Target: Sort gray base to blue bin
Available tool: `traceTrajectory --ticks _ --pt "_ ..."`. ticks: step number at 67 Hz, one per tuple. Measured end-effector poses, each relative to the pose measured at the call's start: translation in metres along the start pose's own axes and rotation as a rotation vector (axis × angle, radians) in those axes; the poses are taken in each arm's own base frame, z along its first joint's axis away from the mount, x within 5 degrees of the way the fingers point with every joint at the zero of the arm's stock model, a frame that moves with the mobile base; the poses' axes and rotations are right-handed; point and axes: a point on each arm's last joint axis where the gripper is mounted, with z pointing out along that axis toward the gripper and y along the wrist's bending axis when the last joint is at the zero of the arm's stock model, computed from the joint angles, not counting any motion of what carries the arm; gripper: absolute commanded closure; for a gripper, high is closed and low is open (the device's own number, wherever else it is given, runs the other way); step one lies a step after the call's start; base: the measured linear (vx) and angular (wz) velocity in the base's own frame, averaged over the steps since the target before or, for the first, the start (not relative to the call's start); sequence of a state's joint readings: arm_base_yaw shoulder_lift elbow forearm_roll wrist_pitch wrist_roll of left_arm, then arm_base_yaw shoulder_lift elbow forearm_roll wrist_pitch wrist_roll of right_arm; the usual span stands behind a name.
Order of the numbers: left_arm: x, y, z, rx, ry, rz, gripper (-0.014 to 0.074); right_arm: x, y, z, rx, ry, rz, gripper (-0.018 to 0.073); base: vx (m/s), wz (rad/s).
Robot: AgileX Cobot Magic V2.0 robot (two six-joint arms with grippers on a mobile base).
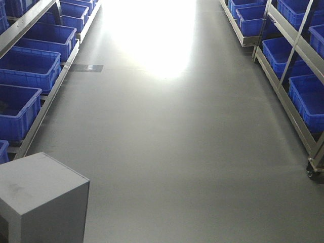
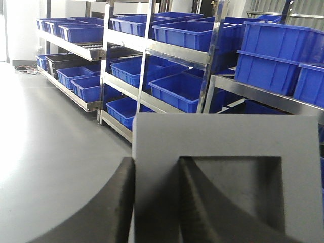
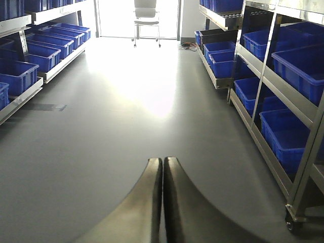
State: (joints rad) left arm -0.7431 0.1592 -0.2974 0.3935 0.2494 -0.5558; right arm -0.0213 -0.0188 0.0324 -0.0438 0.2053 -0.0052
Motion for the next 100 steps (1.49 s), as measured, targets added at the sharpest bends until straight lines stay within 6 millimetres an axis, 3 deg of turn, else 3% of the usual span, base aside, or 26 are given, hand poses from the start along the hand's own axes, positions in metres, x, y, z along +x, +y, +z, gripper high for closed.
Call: traceTrajectory --ticks 100 --pt "0.0 0.0 0.0 0.0 0.0 0.0 0.0603 0.0 0.0 0.0 0.0 0.0 0.0 0.0564 0.39 -0.05"
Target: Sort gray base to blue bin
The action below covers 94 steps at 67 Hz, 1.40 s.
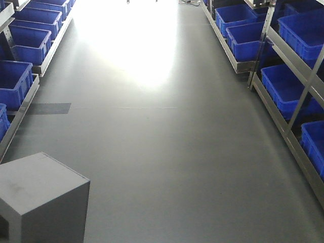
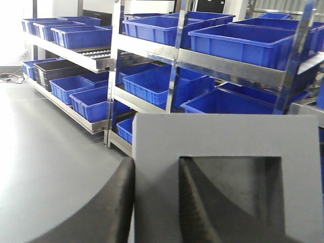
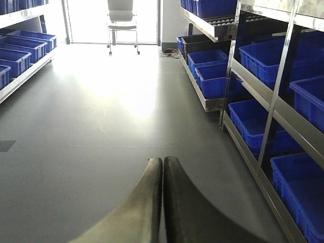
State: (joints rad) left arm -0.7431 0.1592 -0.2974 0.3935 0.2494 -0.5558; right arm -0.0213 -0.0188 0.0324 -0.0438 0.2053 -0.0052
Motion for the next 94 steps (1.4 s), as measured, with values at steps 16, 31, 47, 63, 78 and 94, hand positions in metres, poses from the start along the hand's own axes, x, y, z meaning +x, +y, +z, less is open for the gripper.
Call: traceTrajectory --ticks 16,31,47,63,78,94 --pt "0.0 0.0 0.0 0.0 0.0 0.0 0.0603 0.0 0.0 0.0 0.0 0.0 0.005 0.0564 0.44 0.02" --pt "0.0 0.0 0.0 0.0 0.0 0.0 0.0603 0.0 0.0 0.0 0.0 0.0 0.0 0.0564 0.44 -0.04" --pt "0.0 0.0 0.0 0.0 0.0 0.0 0.0603 0.0 0.0 0.0 0.0 0.0 0.005 0.0564 0.43 -0.06" --pt "0.0 0.0 0.0 0.0 0.0 0.0 0.0603 0.0 0.0 0.0 0.0 0.0 0.0 0.0564 0.43 -0.03" --pt "0.0 0.0 0.0 0.0 0.0 0.0 0.0603 0.0 0.0 0.0 0.0 0.0 0.005 0.0564 0.45 0.02" --pt "0.0 0.0 0.0 0.0 0.0 0.0 0.0603 0.0 0.0 0.0 0.0 0.0 0.0 0.0564 0.44 0.07"
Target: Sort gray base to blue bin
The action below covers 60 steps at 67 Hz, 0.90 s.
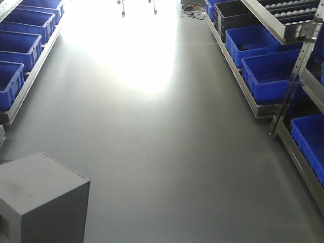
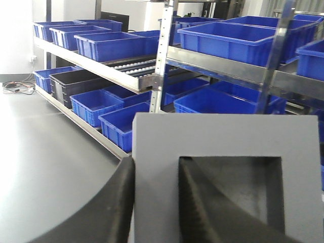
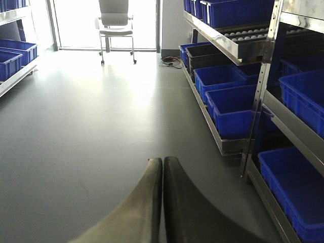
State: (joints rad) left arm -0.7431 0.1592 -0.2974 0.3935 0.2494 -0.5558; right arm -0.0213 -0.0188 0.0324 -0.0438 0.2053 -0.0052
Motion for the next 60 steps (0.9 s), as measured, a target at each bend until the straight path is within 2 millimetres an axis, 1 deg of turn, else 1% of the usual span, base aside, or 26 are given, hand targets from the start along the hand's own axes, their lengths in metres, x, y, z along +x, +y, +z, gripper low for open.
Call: traceTrajectory --ticks 43,60 --pt "0.0 0.0 0.0 0.0 0.0 0.0 0.0603 0.0 0.0 0.0 0.0 0.0 0.0 0.0564 0.42 0.05" --pt "0.0 0.0 0.0 0.0 0.0 0.0 0.0603 0.0 0.0 0.0 0.0 0.0 0.005 0.0564 0.41 0.16"
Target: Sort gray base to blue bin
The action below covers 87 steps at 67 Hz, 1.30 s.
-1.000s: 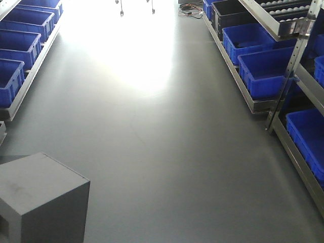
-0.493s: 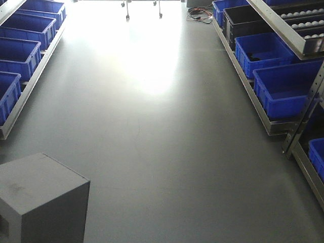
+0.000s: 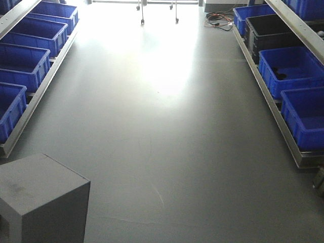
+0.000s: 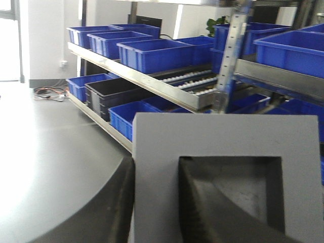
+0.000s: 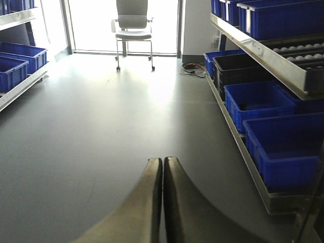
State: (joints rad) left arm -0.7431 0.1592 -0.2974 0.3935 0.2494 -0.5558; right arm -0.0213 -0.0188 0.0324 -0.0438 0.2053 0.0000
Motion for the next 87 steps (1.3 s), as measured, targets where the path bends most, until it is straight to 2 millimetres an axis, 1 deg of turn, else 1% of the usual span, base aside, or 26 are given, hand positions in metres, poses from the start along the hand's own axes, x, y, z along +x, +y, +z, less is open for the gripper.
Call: traceTrajectory --ticks 19,53,87 --pt "0.0 0.0 0.0 0.0 0.0 0.0 0.0603 0.0 0.0 0.0 0.0 0.0 -0.005 0.0564 0.4 0.51" --pt "0.0 0.0 0.0 0.0 0.0 0.0 0.0603 0.0 0.0 0.0 0.0 0.0 -0.005 0.0564 0.32 0.8" --pt "0.0 0.0 0.0 0.0 0.0 0.0 0.0603 0.0 0.0 0.0 0.0 0.0 -0.005 0.0564 0.24 0.83"
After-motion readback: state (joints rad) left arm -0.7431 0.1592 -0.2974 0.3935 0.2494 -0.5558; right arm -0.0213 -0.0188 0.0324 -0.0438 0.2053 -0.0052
